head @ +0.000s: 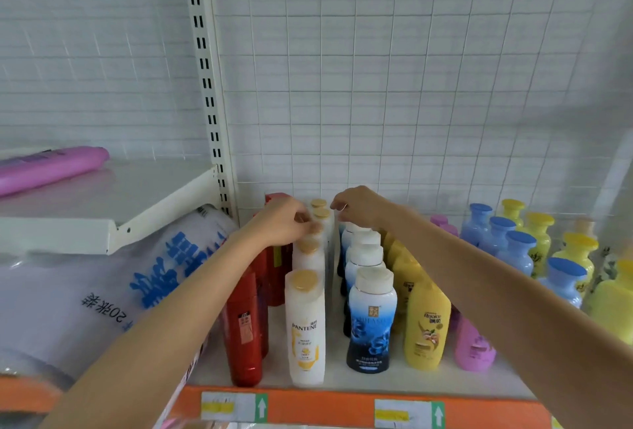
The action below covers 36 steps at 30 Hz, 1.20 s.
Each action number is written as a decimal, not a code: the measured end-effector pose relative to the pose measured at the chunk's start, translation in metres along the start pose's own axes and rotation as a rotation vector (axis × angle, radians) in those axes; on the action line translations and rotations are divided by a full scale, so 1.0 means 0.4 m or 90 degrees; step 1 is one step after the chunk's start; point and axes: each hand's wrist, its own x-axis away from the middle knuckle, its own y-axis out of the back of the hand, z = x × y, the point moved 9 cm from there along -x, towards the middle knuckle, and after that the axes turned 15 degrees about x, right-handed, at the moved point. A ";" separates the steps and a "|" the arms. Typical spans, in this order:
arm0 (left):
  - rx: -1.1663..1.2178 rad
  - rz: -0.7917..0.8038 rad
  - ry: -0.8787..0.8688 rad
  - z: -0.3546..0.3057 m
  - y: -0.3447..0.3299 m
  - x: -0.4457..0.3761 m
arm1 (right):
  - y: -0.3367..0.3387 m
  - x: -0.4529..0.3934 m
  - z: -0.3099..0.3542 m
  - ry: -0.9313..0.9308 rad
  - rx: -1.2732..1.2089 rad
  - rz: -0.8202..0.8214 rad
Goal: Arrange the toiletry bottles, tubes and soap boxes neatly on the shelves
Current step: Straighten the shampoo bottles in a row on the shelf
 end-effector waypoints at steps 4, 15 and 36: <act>-0.020 -0.050 0.000 -0.002 0.054 -0.043 | -0.024 -0.073 0.000 -0.004 0.018 0.017; -0.130 0.132 0.057 0.043 -0.054 -0.103 | -0.072 -0.149 0.028 0.022 -0.039 0.085; -0.118 0.106 0.035 0.031 0.021 -0.064 | 0.075 -0.015 0.029 0.067 -0.017 -0.022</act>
